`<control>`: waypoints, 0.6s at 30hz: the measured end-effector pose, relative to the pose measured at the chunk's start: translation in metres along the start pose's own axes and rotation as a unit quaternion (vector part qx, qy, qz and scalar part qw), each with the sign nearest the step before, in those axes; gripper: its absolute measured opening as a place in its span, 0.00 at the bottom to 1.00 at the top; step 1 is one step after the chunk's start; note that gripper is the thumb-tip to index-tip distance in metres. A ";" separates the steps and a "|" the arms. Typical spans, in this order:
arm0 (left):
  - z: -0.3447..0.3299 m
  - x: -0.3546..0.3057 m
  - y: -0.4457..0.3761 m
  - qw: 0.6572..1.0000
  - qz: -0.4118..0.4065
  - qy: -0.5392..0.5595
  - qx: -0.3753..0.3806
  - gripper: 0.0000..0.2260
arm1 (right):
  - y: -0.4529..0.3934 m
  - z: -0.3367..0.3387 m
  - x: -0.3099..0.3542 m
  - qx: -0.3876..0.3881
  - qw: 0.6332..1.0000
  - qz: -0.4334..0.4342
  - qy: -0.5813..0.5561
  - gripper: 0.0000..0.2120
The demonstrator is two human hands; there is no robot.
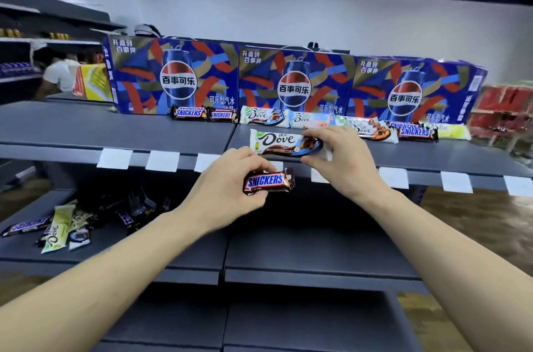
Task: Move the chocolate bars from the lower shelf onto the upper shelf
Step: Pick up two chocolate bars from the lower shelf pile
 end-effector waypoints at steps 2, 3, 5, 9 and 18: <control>-0.003 0.014 -0.015 1.000 -0.003 0.007 -0.003 0.16 | -0.015 -0.011 -0.006 0.007 1.000 0.004 0.003 0.21; -0.005 0.020 -0.022 1.000 -0.004 0.010 -0.004 0.15 | -0.021 -0.017 -0.010 0.012 1.000 0.003 0.007 0.21; -0.008 0.032 -0.037 1.000 -0.005 0.014 -0.006 0.14 | -0.035 -0.030 -0.018 0.023 1.000 -0.003 0.016 0.21; -0.014 0.058 -0.064 1.000 -0.003 0.011 -0.006 0.14 | -0.063 -0.053 -0.030 0.040 0.998 -0.031 0.023 0.21; -0.018 0.109 -0.110 1.000 0.000 0.010 0.012 0.14 | -0.118 -0.098 -0.037 0.065 0.996 -0.039 0.036 0.20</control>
Point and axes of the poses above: each hand's wrist, its own y-axis away from the middle knuckle, its own z-axis out of the back of the hand, x = y × z, the point moved 3 cm from there along -y, towards the middle knuckle, and after that the axes turned 2 degrees about -x, right-handed, at the moved point
